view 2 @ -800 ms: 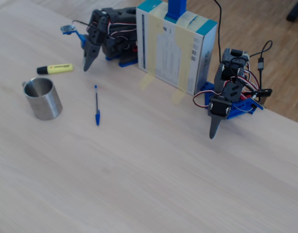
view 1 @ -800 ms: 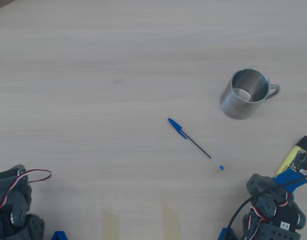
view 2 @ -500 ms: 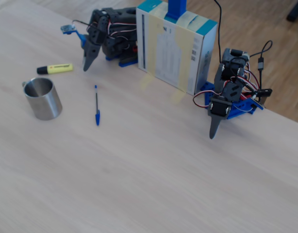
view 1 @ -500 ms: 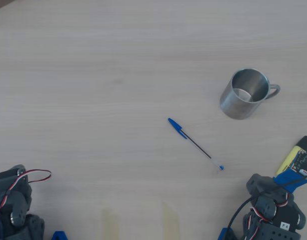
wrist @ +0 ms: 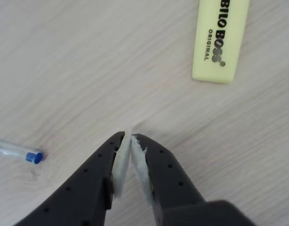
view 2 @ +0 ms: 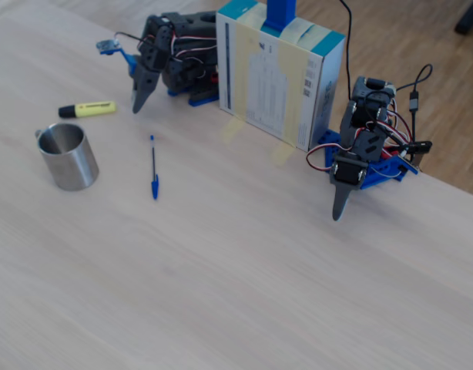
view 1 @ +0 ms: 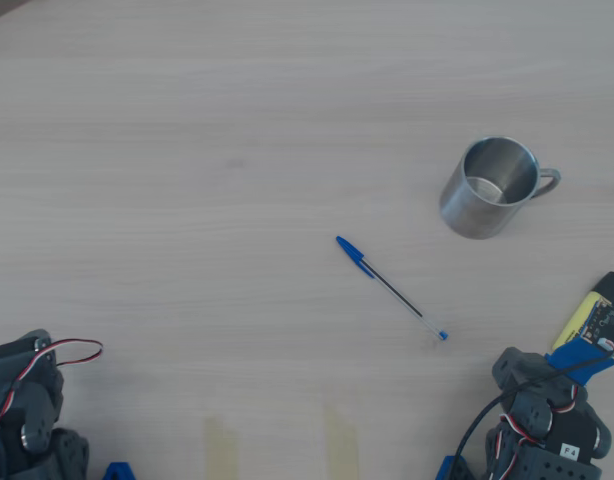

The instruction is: Grab the yellow pen and put it in the silver cup.

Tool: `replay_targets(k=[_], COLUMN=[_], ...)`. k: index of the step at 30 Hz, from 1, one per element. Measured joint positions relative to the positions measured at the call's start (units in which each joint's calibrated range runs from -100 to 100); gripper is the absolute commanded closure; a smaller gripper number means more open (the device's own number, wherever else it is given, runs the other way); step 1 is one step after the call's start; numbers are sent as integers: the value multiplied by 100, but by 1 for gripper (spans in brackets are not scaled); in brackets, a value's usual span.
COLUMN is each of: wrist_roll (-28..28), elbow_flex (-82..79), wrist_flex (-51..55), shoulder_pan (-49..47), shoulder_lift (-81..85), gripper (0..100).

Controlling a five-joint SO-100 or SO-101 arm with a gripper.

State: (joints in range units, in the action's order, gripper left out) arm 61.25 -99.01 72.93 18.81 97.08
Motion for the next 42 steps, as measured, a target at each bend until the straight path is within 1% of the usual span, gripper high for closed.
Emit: replay_targets(k=[2,6,8,16,29,35,42], wrist_roll=[0,0,0,0,10,10,10], elbow_flex=[9,45,54,343,2606,3264,3454], wrist_flex=[-8,-25,-92,-160,-437,-437,-1059], shoulder_pan=[0,-8,-176,-385,-401,-385,-134], shoulder_lift=[-42,-208,-325,-975,-2935,-3410,-3877], gripper=[95,85,82,81,81,81,81])
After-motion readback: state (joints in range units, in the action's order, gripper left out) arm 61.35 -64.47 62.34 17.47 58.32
